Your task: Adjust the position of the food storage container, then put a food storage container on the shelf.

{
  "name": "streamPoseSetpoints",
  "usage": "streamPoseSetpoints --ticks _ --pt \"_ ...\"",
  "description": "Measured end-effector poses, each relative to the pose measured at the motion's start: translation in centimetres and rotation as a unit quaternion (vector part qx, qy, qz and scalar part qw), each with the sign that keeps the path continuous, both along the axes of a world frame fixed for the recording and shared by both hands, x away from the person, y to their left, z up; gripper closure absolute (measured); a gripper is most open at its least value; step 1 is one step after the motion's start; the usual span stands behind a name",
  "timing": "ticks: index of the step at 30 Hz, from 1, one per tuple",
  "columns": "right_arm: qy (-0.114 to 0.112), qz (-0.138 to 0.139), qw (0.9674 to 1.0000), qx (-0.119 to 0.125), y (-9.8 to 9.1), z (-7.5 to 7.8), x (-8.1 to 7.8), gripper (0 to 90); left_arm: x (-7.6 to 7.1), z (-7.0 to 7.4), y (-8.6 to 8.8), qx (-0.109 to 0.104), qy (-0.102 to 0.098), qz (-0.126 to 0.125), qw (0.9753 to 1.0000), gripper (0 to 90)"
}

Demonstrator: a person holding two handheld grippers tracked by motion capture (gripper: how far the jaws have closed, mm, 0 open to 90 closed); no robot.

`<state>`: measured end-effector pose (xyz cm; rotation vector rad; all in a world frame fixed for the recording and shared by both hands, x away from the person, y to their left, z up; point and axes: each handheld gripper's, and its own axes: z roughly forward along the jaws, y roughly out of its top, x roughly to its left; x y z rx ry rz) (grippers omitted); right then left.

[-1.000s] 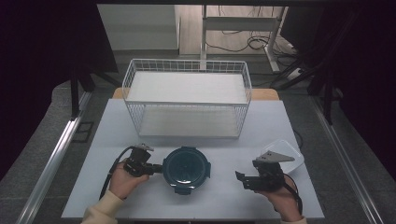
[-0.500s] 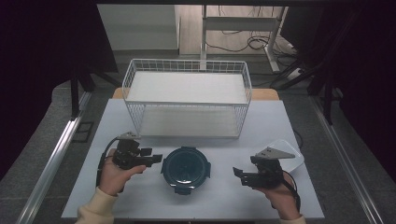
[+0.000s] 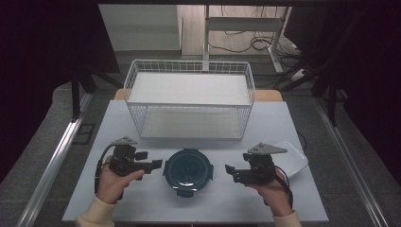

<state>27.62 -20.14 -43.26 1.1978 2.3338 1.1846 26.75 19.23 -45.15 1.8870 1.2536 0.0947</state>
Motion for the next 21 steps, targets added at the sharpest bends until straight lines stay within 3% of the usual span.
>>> streamPoseSetpoints --ticks 5,9,11,21 --pt "0.008 0.002 0.9999 0.005 0.7 0.0 0.3 18.2 -0.2 0.3 0.0 -0.005 -0.007 0.000 1.0000 20.1" --pt "0.017 0.007 0.9998 0.011 1.4 -0.1 0.7 16.8 -0.1 0.3 0.6 -0.023 -0.003 0.008 0.9997 18.4" --pt "0.023 0.012 0.9995 0.017 1.8 -0.2 1.0 16.0 0.2 0.1 0.7 -0.037 0.004 0.009 0.9993 18.3" --pt "0.058 0.022 0.9974 0.036 2.4 -1.6 1.7 13.8 1.4 -2.1 -0.6 -0.061 0.043 -0.004 0.9972 16.8"
